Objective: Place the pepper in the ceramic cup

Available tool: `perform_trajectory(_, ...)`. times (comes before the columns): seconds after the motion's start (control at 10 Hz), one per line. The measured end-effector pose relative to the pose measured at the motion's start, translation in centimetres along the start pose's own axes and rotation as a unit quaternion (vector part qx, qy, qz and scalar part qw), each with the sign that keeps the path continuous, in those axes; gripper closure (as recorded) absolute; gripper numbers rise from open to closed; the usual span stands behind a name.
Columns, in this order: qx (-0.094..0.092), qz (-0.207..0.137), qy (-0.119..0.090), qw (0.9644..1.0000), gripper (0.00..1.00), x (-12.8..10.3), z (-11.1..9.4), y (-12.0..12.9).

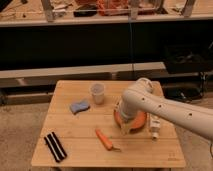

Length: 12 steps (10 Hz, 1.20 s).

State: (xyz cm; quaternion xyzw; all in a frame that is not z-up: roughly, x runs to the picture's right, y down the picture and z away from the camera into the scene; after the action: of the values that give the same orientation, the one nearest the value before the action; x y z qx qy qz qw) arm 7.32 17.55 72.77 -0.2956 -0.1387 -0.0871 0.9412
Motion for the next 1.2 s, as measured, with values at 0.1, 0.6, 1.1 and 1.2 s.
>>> perform_trajectory(0.1,0.000,-0.002,-0.005,1.0000,0.20,-0.3,0.5,0.2)
perform_trajectory(0.6,-0.004,-0.017,-0.034,0.9993,0.20,-2.2,3.0,1.2)
perform_trajectory(1.1,-0.010,-0.023,-0.053,0.9983,0.20,-3.0,5.0,1.7)
perform_trajectory(1.2,-0.011,-0.026,-0.052,0.9983,0.20,-3.3,5.2,1.7)
